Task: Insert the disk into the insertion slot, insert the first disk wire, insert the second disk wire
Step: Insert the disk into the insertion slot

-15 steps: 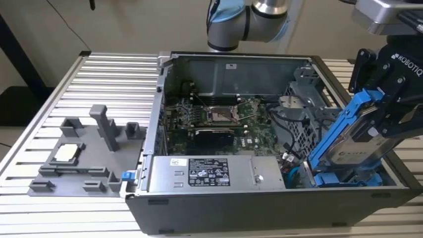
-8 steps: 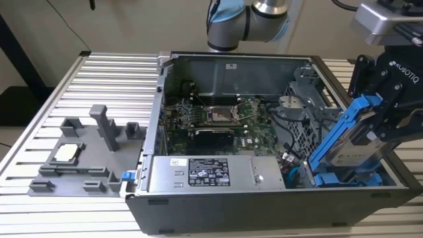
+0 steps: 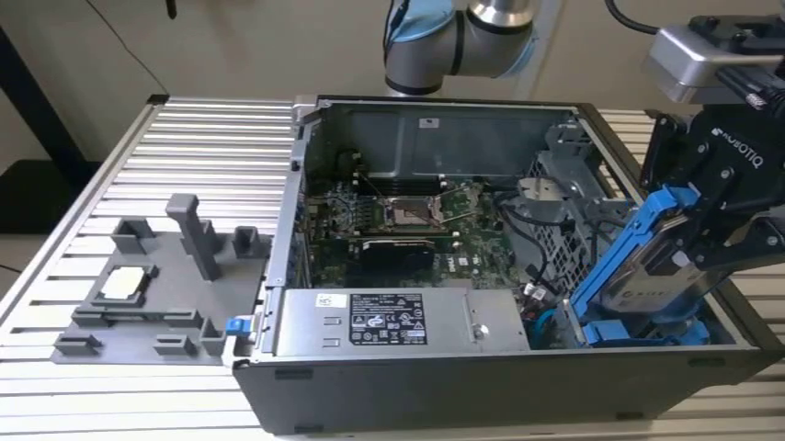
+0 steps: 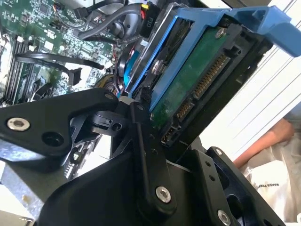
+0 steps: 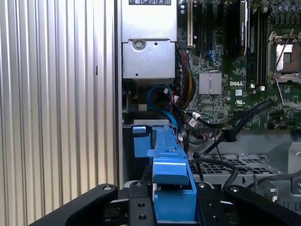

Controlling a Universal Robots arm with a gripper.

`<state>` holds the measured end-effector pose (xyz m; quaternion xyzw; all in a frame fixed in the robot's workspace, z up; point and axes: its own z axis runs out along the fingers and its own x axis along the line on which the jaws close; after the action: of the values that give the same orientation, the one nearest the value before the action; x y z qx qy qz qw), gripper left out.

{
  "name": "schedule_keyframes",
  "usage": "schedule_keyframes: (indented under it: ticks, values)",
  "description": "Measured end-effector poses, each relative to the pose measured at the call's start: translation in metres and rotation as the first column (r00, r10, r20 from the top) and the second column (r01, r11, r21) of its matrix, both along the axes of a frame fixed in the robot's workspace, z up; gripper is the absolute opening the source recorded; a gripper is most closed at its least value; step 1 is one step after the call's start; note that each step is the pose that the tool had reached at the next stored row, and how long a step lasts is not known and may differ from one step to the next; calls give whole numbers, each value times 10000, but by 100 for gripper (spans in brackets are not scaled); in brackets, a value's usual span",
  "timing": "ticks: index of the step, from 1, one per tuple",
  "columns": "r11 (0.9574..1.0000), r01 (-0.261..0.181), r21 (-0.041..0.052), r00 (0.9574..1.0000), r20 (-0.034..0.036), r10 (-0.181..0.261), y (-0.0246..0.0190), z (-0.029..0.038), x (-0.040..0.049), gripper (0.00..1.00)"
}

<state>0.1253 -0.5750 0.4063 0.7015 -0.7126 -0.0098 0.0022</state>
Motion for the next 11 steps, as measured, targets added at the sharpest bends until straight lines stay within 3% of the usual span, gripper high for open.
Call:
schedule_keyframes:
  ticks: [11]
  values:
    - [10000,0,0,10000,-94,0,2,-210,5,33]
